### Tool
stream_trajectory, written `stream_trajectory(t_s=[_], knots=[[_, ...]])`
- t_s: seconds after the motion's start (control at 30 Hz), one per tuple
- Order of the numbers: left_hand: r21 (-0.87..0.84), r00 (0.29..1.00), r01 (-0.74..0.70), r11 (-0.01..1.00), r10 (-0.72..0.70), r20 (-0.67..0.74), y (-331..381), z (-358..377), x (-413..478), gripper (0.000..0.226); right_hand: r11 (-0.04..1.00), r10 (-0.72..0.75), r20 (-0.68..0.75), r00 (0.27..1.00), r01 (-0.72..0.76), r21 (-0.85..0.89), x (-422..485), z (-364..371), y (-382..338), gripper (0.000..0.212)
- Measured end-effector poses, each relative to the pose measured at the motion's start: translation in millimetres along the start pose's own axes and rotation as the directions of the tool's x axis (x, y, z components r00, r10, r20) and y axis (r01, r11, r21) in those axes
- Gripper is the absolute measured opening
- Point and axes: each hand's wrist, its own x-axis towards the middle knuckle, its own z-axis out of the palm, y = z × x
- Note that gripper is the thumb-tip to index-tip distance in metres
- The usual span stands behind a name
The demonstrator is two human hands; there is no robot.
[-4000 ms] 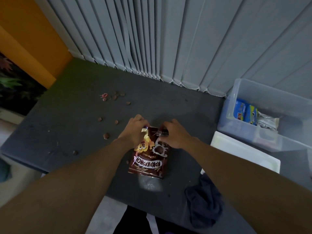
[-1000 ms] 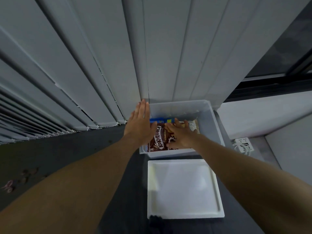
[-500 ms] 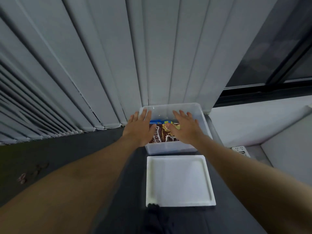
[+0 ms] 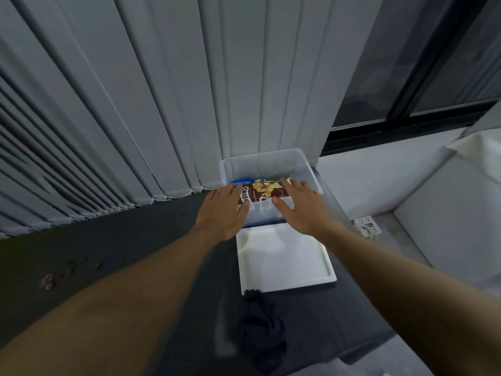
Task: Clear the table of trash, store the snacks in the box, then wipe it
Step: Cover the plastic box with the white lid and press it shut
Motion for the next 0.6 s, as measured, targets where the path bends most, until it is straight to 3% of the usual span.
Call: stream_trajectory(t_s=[0.23,0.4,0.6], knots=[[-0.152,0.999,-0.045,0.987,0.048,0.014,5.9,44.2,-45.0,0.043,0.996,0.072,-0.015,0.997,-0.072,0.044,-55.2,37.5,17.3,0.061],[-0.123,0.954,0.108,0.987,-0.068,0.291,-0.1,92.1,-51.5,0.057,0.982,0.190,0.118,0.975,-0.187,-0.035,-79.9,66.3,46.2,0.069],[-0.043,0.814,0.310,0.950,-0.242,0.528,1.4,134.1,-48.0,0.065,0.901,0.430,0.308,0.849,-0.424,-0.091,-88.1,100.1,75.5,0.083]])
